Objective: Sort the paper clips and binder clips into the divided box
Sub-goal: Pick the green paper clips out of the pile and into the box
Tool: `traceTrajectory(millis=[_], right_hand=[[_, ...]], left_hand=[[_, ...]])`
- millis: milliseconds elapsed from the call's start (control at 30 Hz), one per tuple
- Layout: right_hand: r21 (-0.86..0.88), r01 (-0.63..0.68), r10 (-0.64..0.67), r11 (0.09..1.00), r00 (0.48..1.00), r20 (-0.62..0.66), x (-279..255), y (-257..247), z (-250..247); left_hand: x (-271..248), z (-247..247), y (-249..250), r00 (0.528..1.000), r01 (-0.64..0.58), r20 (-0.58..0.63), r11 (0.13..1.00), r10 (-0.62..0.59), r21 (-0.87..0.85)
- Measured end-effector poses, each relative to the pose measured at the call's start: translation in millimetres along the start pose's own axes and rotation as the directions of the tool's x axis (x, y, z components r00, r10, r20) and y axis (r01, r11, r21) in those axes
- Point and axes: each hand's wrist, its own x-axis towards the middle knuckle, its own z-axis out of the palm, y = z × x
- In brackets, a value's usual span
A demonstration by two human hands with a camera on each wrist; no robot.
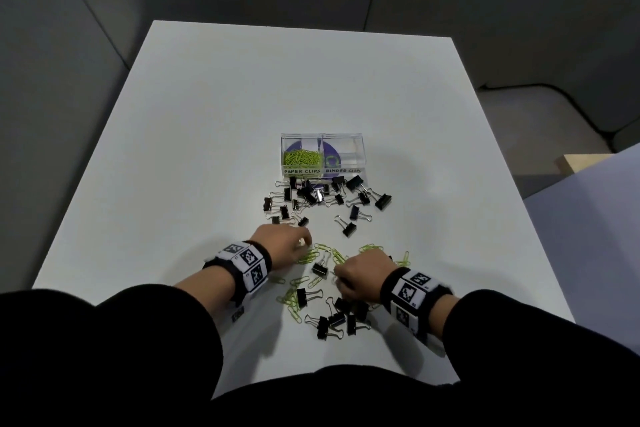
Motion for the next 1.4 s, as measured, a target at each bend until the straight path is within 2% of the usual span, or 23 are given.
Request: traceTrajectory(millis=[100, 200, 267, 400, 567, 633, 767, 867, 967, 1033, 1133, 1267, 1400], right_hand=[[0.057, -0.109, 0.11, 0.992, 0.994, -0.001, -3, 6, -1], [0.079, -0.151, 0.152, 0.985, 0.988, -0.011, -5, 9, -4], [0.081, -0.153, 0.155, 0.985, 0.988, -0.016, -5, 11, -7], [0.109, -0.12, 0.127, 0.987, 0.99, -0.061, -4, 13, -11], [0.144, -0.082, 0.082, 0.986, 0.997, 0.001, -1, 7, -6], [0.188, -0.105, 0.11, 0.977, 0.994, -0.018, -1, 9, -7], [0.268, -0.22, 0.247, 0.938, 0.966, -0.073, 0, 24, -22], [0.301, -0.288, 0.347, 0.909, 0.923, -0.167, 9, 41, -31], [0.399, -0.351, 0.445, 0.847, 0.878, -0.175, 24, 58, -40], [0.431, -0.375, 0.477, 0.82, 0.866, -0.153, 34, 65, -44], [0.442, -0.361, 0.463, 0.821, 0.875, -0.144, 42, 67, -48], [0.513, -0.312, 0.461, 0.8, 0.866, -0.192, 39, 69, -41], [0.587, -0.331, 0.492, 0.739, 0.86, -0.134, 27, 80, -29]], left_hand=[[-4, 6, 11, 0.995, -0.089, 0.037, 0.996, 0.089, -0.008], [-5, 8, 20, 0.991, -0.13, 0.011, 0.991, 0.13, 0.024], [-5, 8, 23, 0.993, -0.115, -0.011, 0.992, 0.116, 0.048], [-6, 12, 27, 0.994, -0.103, 0.042, 0.988, 0.099, 0.117], [-6, 15, 27, 0.992, -0.112, 0.066, 0.985, 0.104, 0.132], [-9, 13, 27, 0.988, -0.149, 0.048, 0.98, 0.144, 0.129], [-13, 1, 22, 0.98, -0.185, -0.053, 0.975, 0.193, 0.119], [-3, -17, 12, 0.982, -0.135, -0.123, 0.987, 0.144, 0.085], [16, -34, 0, 0.986, -0.039, -0.157, 0.998, 0.047, 0.054], [25, -40, -7, 0.986, 0.028, -0.164, 0.999, -0.023, 0.029], [31, -35, -17, 0.981, 0.086, -0.172, 0.995, -0.092, -0.041], [20, -20, -28, 0.99, 0.087, -0.11, 0.996, -0.088, -0.013], [1, -8, -33, 0.998, 0.046, -0.032, 0.999, -0.046, -0.002]])
